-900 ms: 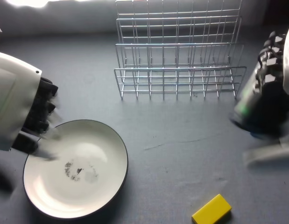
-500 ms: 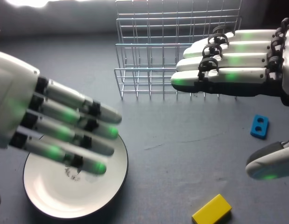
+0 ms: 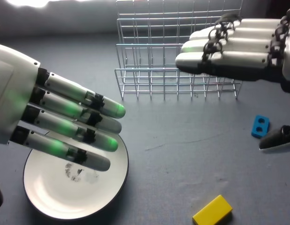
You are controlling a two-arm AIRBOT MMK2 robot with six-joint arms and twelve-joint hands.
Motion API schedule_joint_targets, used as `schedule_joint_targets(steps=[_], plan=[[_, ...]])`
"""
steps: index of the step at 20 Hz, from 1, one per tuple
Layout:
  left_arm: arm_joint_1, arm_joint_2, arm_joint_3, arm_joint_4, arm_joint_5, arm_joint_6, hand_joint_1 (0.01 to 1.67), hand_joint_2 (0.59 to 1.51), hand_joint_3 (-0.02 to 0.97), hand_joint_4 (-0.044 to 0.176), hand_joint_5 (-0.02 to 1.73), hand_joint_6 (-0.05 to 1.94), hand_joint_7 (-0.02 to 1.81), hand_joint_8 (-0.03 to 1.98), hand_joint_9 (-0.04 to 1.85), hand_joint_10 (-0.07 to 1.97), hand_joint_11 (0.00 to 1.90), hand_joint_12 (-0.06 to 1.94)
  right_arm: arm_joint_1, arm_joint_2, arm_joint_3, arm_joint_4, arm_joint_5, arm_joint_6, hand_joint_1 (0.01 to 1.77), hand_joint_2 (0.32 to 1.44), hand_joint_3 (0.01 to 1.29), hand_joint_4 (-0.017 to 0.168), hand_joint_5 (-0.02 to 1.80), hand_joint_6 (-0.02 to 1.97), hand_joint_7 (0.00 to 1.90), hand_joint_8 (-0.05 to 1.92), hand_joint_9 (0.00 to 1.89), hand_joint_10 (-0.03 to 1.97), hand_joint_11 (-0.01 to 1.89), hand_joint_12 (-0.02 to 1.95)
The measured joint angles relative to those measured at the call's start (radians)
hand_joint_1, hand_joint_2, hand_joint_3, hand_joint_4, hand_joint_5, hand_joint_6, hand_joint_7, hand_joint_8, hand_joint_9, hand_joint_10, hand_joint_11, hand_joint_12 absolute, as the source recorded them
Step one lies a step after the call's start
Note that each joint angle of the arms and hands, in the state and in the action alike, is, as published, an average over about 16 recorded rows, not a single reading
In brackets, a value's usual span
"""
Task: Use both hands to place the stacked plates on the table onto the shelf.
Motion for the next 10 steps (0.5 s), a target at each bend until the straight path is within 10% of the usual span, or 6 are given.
schedule_joint_targets(steps=[10], plan=[[-0.015, -0.001, -0.013, 0.052, -0.015, -0.057, 0.02, 1.102, 0.024, -0.001, 0.02, -0.02, 0.01, -0.01, 0.02, 0.01, 0.02, -0.01, -0.004, -0.004, 0.000, 0.032, -0.018, -0.041, 1.13, 0.91, 0.02, 0.001, 0.02, 0.02, 0.01, 0.02, 0.01, 0.01, 0.01, 0.26]])
